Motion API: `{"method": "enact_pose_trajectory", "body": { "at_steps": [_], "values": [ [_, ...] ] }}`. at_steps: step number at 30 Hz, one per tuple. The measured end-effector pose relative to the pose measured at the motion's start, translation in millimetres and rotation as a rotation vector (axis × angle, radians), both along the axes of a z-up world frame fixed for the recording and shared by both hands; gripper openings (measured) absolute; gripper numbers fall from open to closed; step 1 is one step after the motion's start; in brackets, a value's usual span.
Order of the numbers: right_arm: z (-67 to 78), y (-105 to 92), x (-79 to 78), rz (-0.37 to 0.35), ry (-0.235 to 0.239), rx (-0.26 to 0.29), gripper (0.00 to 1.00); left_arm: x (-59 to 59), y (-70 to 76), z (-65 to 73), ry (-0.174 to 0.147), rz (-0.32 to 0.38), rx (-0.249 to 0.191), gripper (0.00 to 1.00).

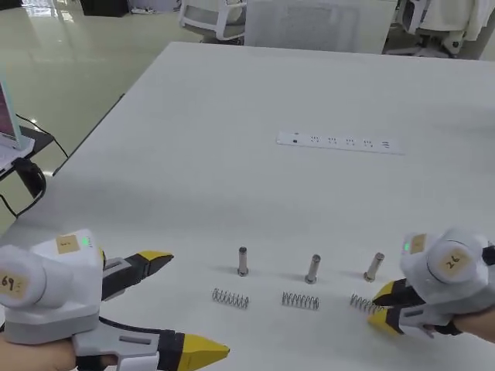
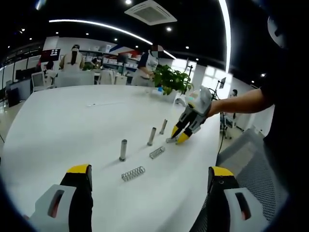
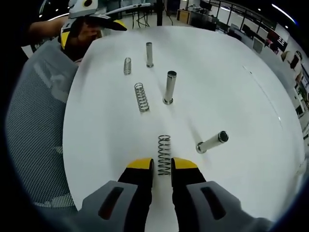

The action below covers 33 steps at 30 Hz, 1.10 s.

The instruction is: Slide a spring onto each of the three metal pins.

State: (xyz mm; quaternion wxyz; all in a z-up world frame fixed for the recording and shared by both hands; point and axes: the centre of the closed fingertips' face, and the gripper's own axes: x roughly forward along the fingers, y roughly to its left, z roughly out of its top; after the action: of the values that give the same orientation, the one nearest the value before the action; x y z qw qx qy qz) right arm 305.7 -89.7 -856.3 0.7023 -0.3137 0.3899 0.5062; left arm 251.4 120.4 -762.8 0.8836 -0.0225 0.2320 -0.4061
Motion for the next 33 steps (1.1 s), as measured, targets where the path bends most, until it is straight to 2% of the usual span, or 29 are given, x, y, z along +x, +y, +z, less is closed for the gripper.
{"method": "enact_pose_trajectory", "body": {
  "at_steps": [12,21,33],
  "values": [
    [0.1,-0.2,0.0,0.014,-0.001,-0.001,0.09,-0.2,-3.2,-0.1,0.0,-0.008,0.0,0.96],
    [14.7,5.4,-3.8,0.039,-0.023,0.017,0.08,-0.9,-6.2,-0.3,-0.001,-0.017,-0.002,0.96],
    [35.9,16.2,-15.5,0.103,-0.054,0.043,0.08,-3.1,-19.1,2.7,-0.003,-0.059,-0.016,0.95]
  ]
}}
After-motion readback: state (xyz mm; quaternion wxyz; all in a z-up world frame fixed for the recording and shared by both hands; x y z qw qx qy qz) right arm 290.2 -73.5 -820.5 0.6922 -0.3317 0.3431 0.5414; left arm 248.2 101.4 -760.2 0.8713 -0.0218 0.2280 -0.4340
